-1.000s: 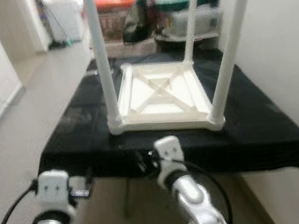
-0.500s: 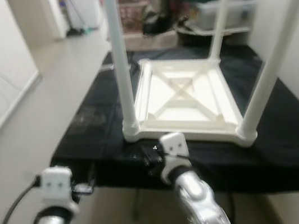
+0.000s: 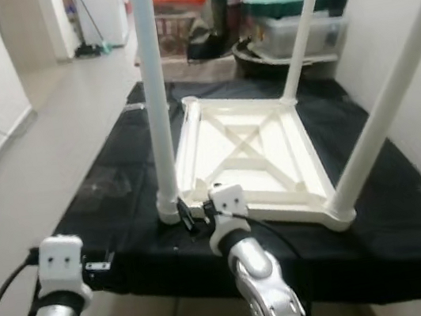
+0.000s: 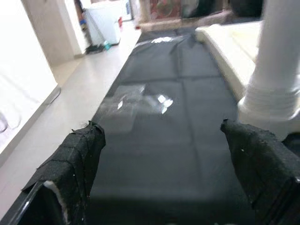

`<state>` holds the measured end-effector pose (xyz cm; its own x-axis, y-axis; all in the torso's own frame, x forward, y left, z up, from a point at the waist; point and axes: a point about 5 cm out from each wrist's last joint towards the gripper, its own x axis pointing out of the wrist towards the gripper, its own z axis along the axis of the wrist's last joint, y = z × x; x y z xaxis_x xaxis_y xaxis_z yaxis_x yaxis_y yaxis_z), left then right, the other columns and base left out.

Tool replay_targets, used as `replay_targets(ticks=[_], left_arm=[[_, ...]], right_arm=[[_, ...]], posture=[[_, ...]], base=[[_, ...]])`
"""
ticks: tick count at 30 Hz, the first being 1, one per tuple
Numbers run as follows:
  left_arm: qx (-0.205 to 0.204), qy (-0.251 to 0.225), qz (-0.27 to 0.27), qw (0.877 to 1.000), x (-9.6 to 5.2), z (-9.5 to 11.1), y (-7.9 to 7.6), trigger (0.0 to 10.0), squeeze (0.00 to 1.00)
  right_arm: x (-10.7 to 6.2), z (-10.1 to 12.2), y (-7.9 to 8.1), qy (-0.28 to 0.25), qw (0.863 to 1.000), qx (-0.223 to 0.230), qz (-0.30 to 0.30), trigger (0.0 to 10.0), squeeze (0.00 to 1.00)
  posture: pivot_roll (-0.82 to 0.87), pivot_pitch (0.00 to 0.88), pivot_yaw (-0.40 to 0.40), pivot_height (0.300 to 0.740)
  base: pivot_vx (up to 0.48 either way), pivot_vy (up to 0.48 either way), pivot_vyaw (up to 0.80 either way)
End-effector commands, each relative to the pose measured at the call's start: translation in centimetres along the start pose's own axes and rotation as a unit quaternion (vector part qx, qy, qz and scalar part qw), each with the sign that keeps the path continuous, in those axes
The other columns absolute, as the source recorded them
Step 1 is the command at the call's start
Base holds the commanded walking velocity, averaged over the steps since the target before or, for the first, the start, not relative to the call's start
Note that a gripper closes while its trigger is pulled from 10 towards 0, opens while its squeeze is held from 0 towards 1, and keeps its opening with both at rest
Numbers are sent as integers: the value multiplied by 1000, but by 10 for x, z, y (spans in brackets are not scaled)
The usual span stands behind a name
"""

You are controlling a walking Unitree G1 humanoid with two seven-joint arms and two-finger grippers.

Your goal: Building children table

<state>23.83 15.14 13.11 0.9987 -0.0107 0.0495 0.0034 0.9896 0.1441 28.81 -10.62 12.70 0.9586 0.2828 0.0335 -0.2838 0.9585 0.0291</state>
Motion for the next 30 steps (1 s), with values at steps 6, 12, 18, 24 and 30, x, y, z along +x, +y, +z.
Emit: replay_targets(ticks=[6, 12, 18, 24, 30], left_arm=[[-5, -3, -3, 1000, 0, 2, -5, 10000, 0], [-5, -3, 1, 1000, 0, 2, -4, 10000, 0], [-11, -3, -7, 1000, -1, 2, -8, 10000, 0], [-57, 11, -78, 995, -11, 0, -24, 10000, 0], [-82, 22, -151, 985, -30, 1, -42, 10000, 0]], right_arm=[[-1, -3, -7, 4, 1000, -8, -16, 10000, 0], [-1, -3, -7, 6, 1000, -7, -16, 10000, 0], [4, 1, -15, 3, 1000, 6, -22, 10000, 0], [17, 13, -42, -2, 1000, 20, 9, 10000, 0], [28, 24, -55, 6, 993, 18, 115, 10000, 1000]], posture=[[226, 0, -82, 740], [223, 0, -83, 740], [223, 0, -85, 740], [223, 0, -88, 740], [235, 0, -92, 740]], base=[[162, 0, 0], [0, 0, 0], [0, 0, 0], [0, 0, 0], [0, 0, 0]])
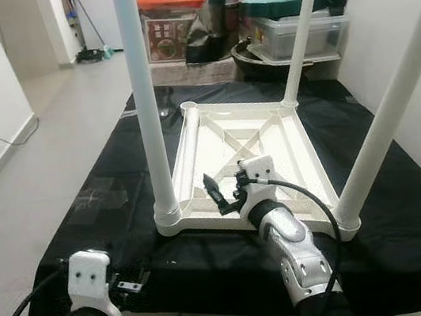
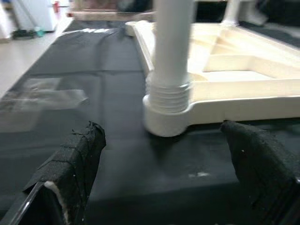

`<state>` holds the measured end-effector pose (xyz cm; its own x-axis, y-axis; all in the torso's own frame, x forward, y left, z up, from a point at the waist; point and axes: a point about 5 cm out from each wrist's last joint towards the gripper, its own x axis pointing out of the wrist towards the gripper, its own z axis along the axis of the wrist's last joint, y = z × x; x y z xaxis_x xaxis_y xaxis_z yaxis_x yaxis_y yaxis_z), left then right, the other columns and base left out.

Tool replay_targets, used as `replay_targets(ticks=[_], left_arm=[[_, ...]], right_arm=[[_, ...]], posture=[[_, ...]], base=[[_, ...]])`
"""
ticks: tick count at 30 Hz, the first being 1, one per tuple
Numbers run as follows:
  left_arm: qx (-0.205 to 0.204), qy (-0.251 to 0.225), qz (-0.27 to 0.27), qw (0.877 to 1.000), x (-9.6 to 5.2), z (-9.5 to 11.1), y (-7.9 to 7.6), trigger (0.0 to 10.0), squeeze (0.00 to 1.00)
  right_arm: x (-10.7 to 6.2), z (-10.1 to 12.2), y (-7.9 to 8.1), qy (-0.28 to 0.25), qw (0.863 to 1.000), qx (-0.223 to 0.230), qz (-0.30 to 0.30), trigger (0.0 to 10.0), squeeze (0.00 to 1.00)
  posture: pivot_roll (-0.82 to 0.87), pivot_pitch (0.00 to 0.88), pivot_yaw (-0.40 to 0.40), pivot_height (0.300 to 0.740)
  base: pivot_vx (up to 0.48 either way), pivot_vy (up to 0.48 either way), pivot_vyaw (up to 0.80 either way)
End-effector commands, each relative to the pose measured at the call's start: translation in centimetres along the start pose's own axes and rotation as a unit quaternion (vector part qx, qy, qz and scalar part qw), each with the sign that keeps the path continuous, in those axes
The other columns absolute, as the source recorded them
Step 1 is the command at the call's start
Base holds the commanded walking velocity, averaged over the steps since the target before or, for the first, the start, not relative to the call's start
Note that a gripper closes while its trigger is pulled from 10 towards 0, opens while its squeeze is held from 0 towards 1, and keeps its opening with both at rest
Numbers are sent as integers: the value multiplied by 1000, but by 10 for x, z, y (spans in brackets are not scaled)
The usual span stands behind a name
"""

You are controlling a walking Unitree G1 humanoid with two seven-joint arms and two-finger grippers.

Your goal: Building children table

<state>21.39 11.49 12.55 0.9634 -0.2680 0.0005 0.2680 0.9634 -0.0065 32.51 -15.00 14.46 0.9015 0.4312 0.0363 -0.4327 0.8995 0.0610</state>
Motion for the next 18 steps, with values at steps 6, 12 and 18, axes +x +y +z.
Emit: replay_targets(ticks=[6, 12, 18], left_arm=[[-7, 11, -29, 999, -13, 2, -13, 10000, 0], [-10, 13, -46, 999, -23, 7, -20, 10000, 0], [-9, 11, -60, 998, -31, 13, -28, 10000, 0]], right_arm=[[9, 13, -3, 33, 989, 0, 147, 10000, 0], [17, 22, 2, 59, 962, -2, 268, 10000, 0], [28, 31, 7, 62, 950, -9, 306, 10000, 0]], posture=[[246, 0, -97, 740], [261, 45, -111, 740], [265, 70, -116, 740]], base=[[0, 0, 0], [0, 0, 0], [0, 0, 0]])
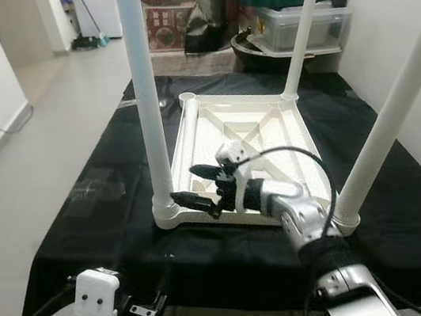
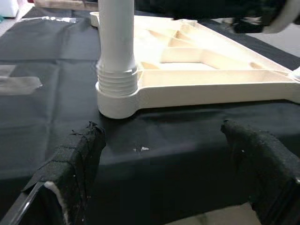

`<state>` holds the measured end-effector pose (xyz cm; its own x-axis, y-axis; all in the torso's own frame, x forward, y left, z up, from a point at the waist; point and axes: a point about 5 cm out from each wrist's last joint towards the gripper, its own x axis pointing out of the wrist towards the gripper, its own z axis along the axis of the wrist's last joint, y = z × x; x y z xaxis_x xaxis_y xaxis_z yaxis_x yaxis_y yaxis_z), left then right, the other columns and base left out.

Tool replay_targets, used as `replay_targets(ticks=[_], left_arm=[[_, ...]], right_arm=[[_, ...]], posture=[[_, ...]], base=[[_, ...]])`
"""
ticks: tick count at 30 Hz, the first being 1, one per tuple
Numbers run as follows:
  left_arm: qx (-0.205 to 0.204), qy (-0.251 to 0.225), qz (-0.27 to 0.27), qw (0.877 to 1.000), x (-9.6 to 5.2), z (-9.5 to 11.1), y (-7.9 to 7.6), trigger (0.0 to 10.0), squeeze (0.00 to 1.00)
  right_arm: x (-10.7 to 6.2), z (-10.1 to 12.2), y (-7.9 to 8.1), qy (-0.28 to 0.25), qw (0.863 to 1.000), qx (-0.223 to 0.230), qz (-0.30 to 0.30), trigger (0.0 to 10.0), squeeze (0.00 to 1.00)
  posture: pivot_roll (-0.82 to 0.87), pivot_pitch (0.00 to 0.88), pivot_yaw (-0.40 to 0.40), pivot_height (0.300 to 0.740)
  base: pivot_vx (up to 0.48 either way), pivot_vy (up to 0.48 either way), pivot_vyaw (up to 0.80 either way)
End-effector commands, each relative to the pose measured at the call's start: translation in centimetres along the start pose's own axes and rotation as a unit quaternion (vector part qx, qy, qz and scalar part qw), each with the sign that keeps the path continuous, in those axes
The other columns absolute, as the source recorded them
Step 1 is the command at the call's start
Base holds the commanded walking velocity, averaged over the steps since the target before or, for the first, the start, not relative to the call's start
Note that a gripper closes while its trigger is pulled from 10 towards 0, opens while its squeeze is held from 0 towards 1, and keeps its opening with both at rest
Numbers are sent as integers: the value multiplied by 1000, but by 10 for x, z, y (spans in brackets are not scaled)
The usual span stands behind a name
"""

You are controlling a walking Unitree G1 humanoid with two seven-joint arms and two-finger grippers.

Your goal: Building children table

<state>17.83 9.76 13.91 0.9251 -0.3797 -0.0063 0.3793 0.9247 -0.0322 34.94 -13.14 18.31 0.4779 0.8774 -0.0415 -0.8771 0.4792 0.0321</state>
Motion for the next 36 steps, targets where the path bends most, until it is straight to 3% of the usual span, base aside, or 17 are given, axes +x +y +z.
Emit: replay_targets(ticks=[1, 13, 36], left_arm=[[3, 7, -4, 1000, -3, 1, -3, 10000, 0], [7, 11, -23, 1000, -11, 7, -16, 10000, 0], [4, 14, -23, 1000, -13, 11, -20, 10000, 0]], right_arm=[[1, -2, -4, 8, 1000, 1, -5, 10000, 0], [19, 17, -16, -5, 1000, -17, -17, 10000, 0], [49, 35, -9, -36, 999, -26, 7, 10000, 0]], posture=[[266, 76, -120, 740], [267, 94, -130, 740], [266, 114, -139, 740]], base=[[0, 0, 0], [0, 0, 0], [0, 0, 0]])
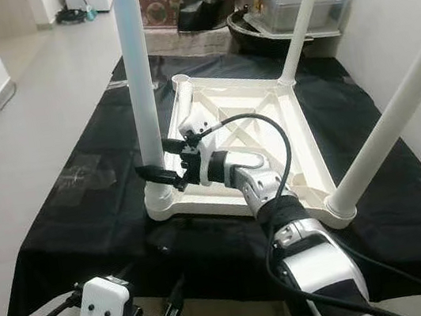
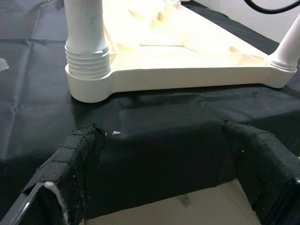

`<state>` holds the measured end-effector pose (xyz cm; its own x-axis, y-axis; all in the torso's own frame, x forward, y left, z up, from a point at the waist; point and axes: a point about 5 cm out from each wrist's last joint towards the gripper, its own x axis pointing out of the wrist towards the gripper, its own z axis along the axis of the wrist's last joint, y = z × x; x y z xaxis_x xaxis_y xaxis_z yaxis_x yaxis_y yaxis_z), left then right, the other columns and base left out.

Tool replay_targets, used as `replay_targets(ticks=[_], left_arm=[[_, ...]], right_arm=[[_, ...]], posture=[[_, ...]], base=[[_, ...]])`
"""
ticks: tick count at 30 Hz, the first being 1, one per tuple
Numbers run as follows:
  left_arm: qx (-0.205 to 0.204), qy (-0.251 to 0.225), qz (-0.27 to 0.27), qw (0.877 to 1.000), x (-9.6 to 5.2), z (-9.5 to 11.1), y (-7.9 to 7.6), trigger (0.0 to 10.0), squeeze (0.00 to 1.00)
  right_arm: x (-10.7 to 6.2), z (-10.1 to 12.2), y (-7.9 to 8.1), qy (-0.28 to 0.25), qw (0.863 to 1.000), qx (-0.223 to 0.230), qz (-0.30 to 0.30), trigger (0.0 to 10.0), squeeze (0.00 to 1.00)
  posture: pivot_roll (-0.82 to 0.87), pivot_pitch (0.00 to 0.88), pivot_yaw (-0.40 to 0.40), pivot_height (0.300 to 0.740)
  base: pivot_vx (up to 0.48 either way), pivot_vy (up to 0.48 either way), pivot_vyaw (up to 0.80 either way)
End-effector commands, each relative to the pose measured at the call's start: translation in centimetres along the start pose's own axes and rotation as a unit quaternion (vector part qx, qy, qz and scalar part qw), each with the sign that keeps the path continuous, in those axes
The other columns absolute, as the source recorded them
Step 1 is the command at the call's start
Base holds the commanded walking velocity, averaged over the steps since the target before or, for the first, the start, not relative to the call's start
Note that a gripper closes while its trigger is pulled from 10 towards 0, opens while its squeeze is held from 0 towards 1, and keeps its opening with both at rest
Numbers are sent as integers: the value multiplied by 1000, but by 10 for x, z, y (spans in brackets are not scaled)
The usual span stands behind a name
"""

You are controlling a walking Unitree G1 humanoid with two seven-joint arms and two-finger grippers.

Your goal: Building children table

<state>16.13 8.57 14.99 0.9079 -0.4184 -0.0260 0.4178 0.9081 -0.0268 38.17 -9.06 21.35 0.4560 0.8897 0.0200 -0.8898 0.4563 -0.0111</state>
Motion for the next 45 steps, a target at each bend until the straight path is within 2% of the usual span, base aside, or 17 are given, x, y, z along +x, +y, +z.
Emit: replay_targets(ticks=[1, 12, 24, 45], left_arm=[[1, 4, -2, 1000, -1, 0, -2, 10000, 0], [-1, 6, -4, 1000, -1, 2, -4, 10000, 0], [-1, 6, -4, 1000, 0, 2, -5, 10000, 0], [-4, 6, -5, 1000, 0, 3, -6, 10000, 0]], right_arm=[[0, 2, -2, -6, 1000, -4, -5, 10000, 0], [12, 16, -3, -32, 999, -7, -11, 10000, 0], [20, 23, 2, -55, 998, 3, 14, 10000, 0], [32, 30, 7, -64, 998, 2, 23, 10000, 0]], posture=[[266, 114, -139, 740], [262, 124, -142, 740], [264, 127, -145, 740], [257, 134, -152, 740]], base=[[0, 0, 0], [0, 0, 0], [0, 0, 0], [0, 0, 0]])
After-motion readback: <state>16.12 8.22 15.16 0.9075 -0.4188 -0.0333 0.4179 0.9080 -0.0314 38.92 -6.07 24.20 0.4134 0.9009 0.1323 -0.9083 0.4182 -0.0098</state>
